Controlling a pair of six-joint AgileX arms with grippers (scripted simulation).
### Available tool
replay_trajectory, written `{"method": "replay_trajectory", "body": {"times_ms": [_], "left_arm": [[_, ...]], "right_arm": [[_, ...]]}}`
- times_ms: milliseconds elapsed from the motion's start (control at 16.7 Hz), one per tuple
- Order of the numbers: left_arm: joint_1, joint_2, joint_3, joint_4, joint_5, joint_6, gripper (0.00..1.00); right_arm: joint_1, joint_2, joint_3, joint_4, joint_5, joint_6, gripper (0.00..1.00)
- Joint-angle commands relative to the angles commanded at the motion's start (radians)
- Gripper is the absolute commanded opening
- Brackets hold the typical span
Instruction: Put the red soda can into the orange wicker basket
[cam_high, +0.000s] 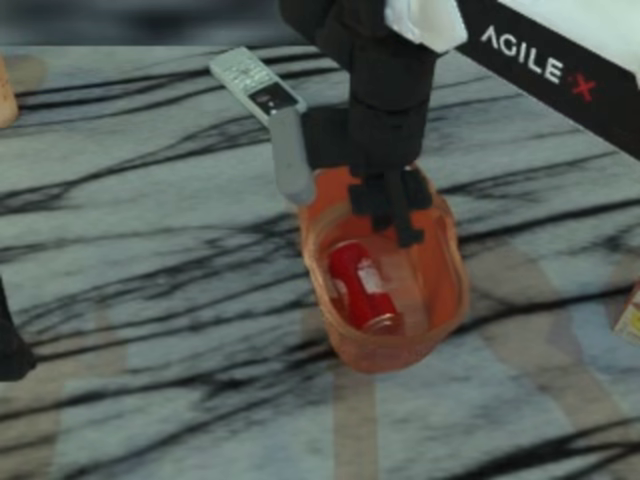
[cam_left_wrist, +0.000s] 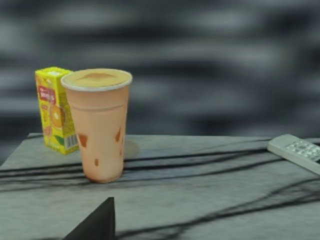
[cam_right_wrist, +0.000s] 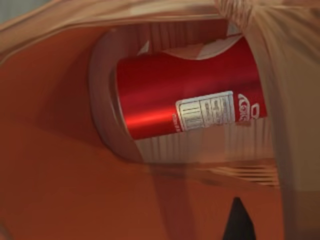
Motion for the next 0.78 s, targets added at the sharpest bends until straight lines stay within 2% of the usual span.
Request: {"method": "replay_trajectory", "body": {"times_ms": [60, 120, 780], "left_arm": [[0.000, 0.000, 0.000, 0.000, 0.000, 0.000, 1.00], [0.000, 0.000, 0.000, 0.000, 0.000, 0.000, 1.00], [0.000, 0.000, 0.000, 0.000, 0.000, 0.000, 1.00]], "right_arm": [[0.000, 0.000, 0.000, 0.000, 0.000, 0.000, 0.02], [0.000, 0.000, 0.000, 0.000, 0.000, 0.000, 0.00], [0.000, 0.000, 0.000, 0.000, 0.000, 0.000, 0.00]]}}
